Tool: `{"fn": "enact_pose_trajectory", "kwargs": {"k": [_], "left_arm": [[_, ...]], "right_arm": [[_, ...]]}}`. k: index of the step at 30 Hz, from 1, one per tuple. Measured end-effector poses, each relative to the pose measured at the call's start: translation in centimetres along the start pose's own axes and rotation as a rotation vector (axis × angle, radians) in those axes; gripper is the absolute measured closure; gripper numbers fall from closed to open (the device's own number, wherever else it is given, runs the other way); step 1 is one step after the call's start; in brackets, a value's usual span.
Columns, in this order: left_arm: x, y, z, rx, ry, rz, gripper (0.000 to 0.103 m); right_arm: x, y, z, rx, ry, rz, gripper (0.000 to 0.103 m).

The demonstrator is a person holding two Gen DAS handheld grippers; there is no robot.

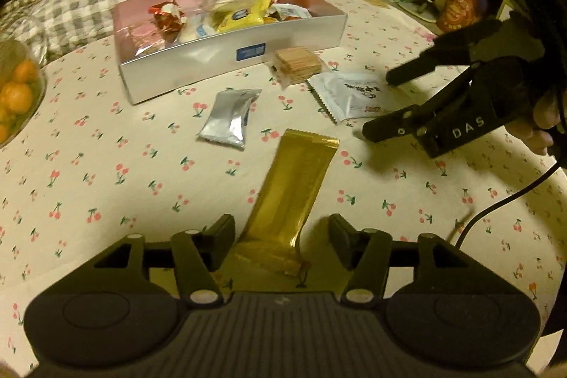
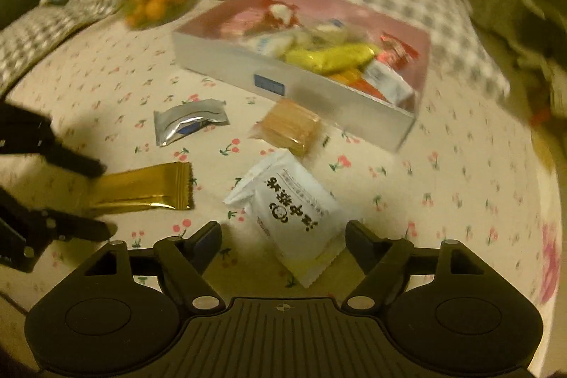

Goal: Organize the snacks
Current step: 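Grasp the gold bar packet with the left tool while the right tool grasps the white pastry packet, then lift both held packets and carry them toward the silver box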

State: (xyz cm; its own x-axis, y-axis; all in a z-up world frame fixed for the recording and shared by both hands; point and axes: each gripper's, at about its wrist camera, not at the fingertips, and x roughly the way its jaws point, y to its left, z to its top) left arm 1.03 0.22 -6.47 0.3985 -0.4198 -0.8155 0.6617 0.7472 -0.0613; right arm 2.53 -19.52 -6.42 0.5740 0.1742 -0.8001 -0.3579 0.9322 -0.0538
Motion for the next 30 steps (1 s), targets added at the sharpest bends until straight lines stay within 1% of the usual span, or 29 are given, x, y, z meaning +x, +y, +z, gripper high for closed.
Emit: {"fn": "enact_pose_trajectory", "kwargs": {"k": [3, 7, 8, 9, 11, 13, 15, 19, 22, 24, 25, 27, 30], "left_arm": [[0.5, -0.2, 0.5, 0.005, -0.002, 0.008, 0.045], [1.0, 0.2, 1.2, -0.027, -0.004, 0.017, 0.045], [1.1, 0.2, 1.3, -0.031, -0.003, 0.024, 0.045], [1.1, 0.2, 1.4, -0.037, -0.001, 0.031, 0.045], [1.1, 0.3, 1.7, -0.058, 0.003, 0.044, 0.049], [1.2, 0.5, 1.9, -0.078, 0.006, 0.066, 0.059], [1.2, 0.6, 2.1, -0.09, 0.008, 0.095, 0.066], [1.1, 1.3, 2.1, -0.148, 0.008, 0.106, 0.073], [1.0, 1.8, 2.1, -0.185, 0.006, 0.106, 0.075], [0.9, 2.0, 2.0, -0.204, 0.007, 0.104, 0.075], [0.9, 2.0, 2.0, -0.213, 0.008, 0.103, 0.076], [0.7, 2.2, 1.9, -0.232, 0.01, 0.101, 0.076], [0.7, 2.2, 1.9, -0.241, 0.013, 0.101, 0.076]], "right_arm": [[0.4, -0.4, 0.5, -0.007, -0.004, 0.008, 0.023], [1.1, -0.8, 0.9, -0.006, 0.0, 0.02, 0.021], [1.3, -0.8, 0.9, -0.01, 0.002, 0.016, 0.02], [1.5, -0.8, 0.9, -0.014, -0.001, 0.008, 0.015], [1.8, -0.7, 0.8, -0.013, -0.02, 0.006, 0.012], [2.0, -0.9, 0.9, 0.008, -0.022, 0.018, 0.012], [2.2, -0.9, 1.1, 0.029, -0.022, 0.021, 0.015], [2.5, -0.7, 1.3, 0.068, -0.014, 0.022, 0.015], [2.3, -0.2, 1.5, 0.078, -0.011, 0.033, 0.025], [2.1, 0.1, 1.6, 0.076, -0.008, 0.034, 0.035], [2.0, 0.4, 1.6, 0.071, -0.008, 0.033, 0.038], [1.8, 0.8, 1.7, 0.072, -0.005, 0.034, 0.047], [1.6, 1.3, 1.7, 0.072, 0.003, 0.026, 0.05]]}}
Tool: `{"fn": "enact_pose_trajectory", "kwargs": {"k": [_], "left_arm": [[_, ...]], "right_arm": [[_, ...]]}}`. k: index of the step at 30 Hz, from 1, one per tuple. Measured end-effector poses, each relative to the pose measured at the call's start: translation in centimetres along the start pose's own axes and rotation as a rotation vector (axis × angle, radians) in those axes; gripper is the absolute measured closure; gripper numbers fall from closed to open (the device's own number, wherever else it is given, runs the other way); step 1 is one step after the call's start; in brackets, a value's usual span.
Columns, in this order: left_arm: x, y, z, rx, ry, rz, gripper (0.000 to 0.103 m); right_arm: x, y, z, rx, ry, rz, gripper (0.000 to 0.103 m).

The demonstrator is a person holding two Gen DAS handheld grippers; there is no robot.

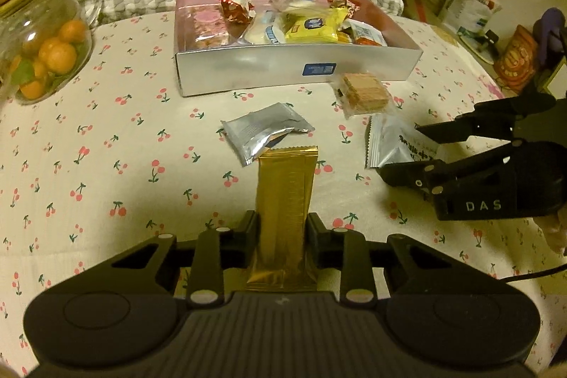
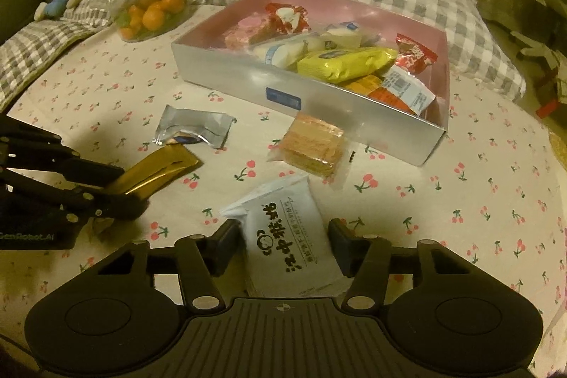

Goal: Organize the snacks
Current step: 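Lift both held packets and carry them toward the silver box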

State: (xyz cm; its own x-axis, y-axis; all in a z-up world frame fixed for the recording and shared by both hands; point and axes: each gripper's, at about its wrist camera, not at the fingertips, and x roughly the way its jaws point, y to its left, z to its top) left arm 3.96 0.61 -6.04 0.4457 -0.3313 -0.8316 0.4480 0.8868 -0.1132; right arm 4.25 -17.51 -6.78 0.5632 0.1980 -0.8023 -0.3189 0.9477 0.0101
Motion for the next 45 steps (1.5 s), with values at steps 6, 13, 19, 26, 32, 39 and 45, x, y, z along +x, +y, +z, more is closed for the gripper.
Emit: {"fn": "enact_pose_trajectory", "kwargs": {"k": [6, 13, 19, 26, 32, 39, 45], "left_arm": [[0.0, 0.1, 0.1, -0.014, 0.009, 0.003, 0.077], [-0.1, 0.1, 0.1, -0.035, 0.023, 0.005, 0.077], [-0.3, 0.3, 0.0, -0.066, 0.034, -0.005, 0.077], [-0.6, 0.5, -0.1, -0.111, 0.049, -0.039, 0.077], [-1.0, 0.4, -0.1, -0.131, 0.049, -0.055, 0.077], [-1.9, 0.1, 0.3, -0.14, 0.03, -0.082, 0.077], [-3.0, 0.1, 1.0, -0.162, 0.003, -0.11, 0.077]], "right_arm": [[-0.3, 0.6, 0.1, 0.022, 0.034, -0.012, 0.056], [-0.7, 1.1, -0.1, 0.067, 0.067, -0.013, 0.056], [-1.2, 1.3, -0.3, 0.116, 0.082, 0.009, 0.057], [-1.7, 0.7, -0.2, 0.229, 0.107, 0.051, 0.057], [-2.4, 0.2, 0.0, 0.294, 0.109, 0.078, 0.057], [-3.5, -0.3, 0.6, 0.32, 0.091, 0.079, 0.057], [-5.2, -0.9, 1.4, 0.329, 0.039, 0.087, 0.057]]}}
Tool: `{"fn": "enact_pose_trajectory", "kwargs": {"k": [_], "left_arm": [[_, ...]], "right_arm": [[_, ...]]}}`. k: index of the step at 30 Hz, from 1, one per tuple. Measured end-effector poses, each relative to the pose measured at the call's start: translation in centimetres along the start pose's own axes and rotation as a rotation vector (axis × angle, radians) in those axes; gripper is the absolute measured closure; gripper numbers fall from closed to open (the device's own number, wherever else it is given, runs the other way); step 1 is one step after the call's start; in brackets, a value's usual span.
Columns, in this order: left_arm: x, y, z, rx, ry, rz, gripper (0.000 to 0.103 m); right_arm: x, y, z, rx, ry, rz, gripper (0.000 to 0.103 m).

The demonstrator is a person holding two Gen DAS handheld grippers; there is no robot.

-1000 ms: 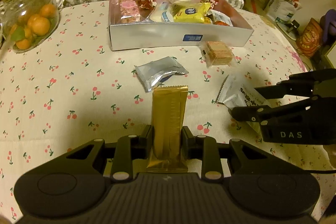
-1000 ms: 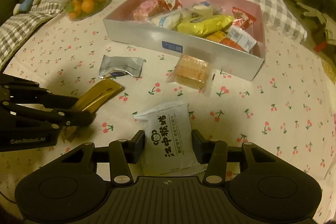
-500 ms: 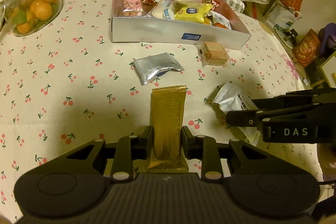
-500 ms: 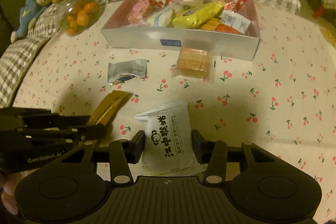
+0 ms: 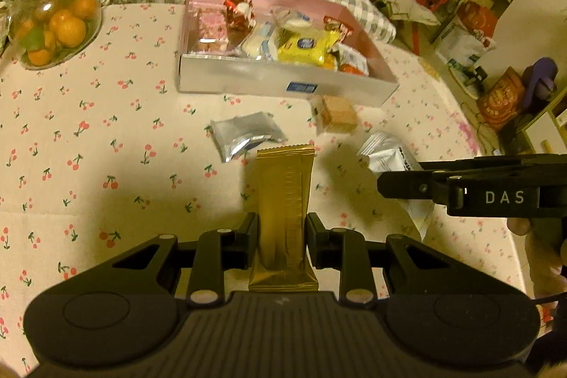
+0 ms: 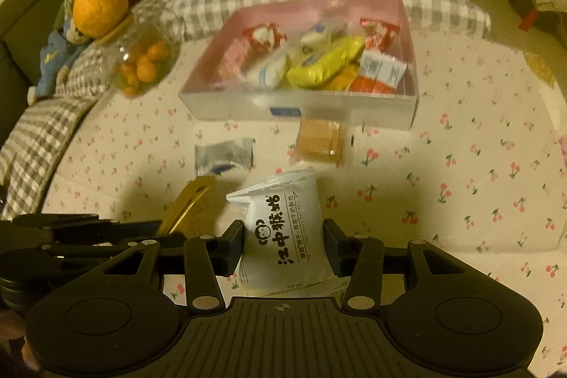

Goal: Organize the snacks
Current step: 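Lift both held packets and carry them toward the silver box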

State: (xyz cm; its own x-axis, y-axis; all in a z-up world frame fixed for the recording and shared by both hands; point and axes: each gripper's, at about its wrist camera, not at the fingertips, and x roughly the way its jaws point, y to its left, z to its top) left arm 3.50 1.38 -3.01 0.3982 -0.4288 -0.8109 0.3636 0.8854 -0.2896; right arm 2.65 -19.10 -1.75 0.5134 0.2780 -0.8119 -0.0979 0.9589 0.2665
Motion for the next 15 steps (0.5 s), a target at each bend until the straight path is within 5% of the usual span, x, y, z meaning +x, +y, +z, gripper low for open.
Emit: {"fn": "enact_pose_trajectory", "kwargs": {"k": [15], "left_arm": [[-1.6, 1.1, 3.6, -0.075, -0.075, -0.017, 0.077]], "right_arm": [[-1.5, -1.6, 2.7, 0.062, -0.054, -0.024, 0.057]]}}
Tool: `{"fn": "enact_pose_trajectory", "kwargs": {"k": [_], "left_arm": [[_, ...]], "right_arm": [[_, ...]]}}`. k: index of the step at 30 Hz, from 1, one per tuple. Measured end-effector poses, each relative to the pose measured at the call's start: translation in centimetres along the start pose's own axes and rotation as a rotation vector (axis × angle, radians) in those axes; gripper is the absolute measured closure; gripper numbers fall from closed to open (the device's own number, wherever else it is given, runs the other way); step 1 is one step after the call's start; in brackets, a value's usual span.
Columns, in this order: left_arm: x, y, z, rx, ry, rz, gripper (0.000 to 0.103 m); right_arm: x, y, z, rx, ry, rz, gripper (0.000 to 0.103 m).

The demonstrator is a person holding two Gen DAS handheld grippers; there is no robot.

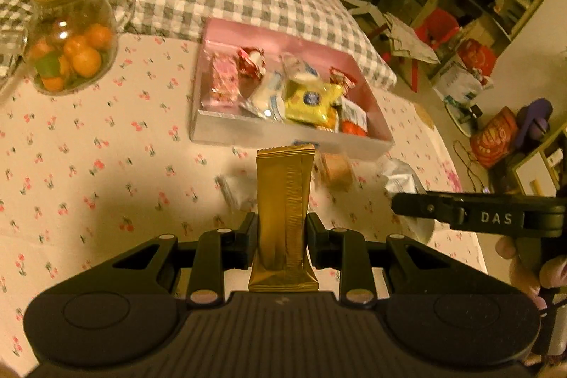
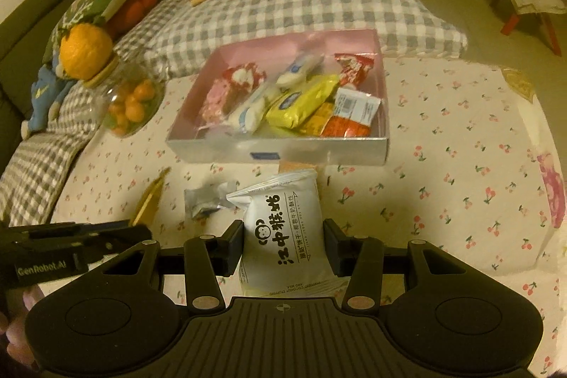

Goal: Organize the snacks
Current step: 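Lift both held packets and carry them toward the silver box, then lower both packets into the silver box and open both tools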

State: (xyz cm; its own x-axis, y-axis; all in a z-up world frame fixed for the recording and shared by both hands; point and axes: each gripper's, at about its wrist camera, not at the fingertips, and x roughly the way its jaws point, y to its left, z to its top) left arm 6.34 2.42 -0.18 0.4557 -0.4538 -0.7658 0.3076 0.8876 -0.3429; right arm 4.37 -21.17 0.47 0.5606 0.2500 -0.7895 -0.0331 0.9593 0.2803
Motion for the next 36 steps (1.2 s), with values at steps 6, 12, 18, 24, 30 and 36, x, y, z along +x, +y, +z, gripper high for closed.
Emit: {"fn": "enact_pose_trajectory", "kwargs": {"k": [6, 12, 18, 24, 30, 36], "left_arm": [[0.7, 0.1, 2.3, 0.01, -0.034, 0.002, 0.077], [1.5, 0.0, 4.6, 0.032, -0.065, 0.0, 0.077], [2.5, 0.0, 6.4, 0.065, -0.086, 0.012, 0.077], [4.0, 0.6, 7.6, 0.075, -0.102, 0.013, 0.077], [5.9, 1.4, 8.8, 0.058, -0.114, 0.019, 0.077], [7.5, 1.6, 9.8, 0.04, -0.124, 0.022, 0.077]], "right_arm": [[0.3, 0.2, 1.9, -0.005, -0.013, -0.019, 0.057], [1.1, 0.3, 4.1, -0.001, -0.031, -0.019, 0.057], [2.6, -0.5, 6.0, 0.032, -0.046, -0.026, 0.057], [4.3, -1.9, 7.5, 0.08, -0.05, -0.031, 0.057], [5.6, -3.4, 8.9, 0.146, -0.071, -0.039, 0.057], [6.7, -4.9, 10.6, 0.197, -0.102, -0.05, 0.057]]}}
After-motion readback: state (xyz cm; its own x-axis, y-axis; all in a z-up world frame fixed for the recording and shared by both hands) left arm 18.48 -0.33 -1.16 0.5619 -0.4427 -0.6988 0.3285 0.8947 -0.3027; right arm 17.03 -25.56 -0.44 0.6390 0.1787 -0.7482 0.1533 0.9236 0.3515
